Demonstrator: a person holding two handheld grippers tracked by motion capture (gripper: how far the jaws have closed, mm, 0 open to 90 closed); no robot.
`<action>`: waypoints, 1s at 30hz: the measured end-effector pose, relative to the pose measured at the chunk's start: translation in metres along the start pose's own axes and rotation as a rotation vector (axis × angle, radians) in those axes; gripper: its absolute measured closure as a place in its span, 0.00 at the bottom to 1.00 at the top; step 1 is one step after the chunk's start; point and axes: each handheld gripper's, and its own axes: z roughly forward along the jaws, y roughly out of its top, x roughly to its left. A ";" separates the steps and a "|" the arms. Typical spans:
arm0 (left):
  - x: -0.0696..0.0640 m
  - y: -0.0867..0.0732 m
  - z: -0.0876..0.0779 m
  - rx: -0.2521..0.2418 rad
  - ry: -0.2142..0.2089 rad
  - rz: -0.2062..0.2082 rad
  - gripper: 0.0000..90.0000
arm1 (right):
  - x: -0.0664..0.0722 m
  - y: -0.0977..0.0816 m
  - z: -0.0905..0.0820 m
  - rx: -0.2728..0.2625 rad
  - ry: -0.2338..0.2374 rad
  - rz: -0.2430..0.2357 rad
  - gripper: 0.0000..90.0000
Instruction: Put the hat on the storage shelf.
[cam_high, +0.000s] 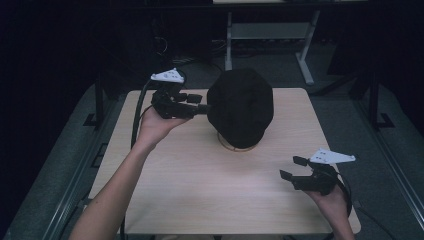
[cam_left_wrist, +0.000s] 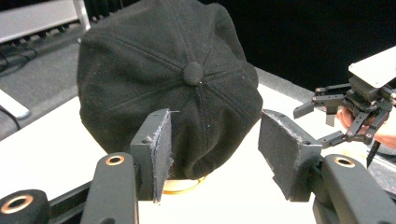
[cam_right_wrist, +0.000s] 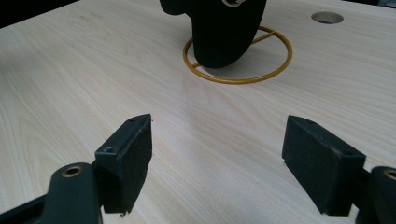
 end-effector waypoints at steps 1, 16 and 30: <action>-0.001 -0.001 -0.002 -0.007 -0.001 0.000 0.49 | 0.000 0.000 0.000 0.001 0.001 -0.001 0.27; -0.001 -0.019 -0.019 -0.013 0.012 -0.020 0.48 | 0.000 0.000 0.004 0.023 0.020 -0.007 0.27; 0.003 -0.046 -0.030 0.000 0.027 -0.052 0.46 | 0.000 -0.001 0.004 0.026 0.017 -0.007 0.27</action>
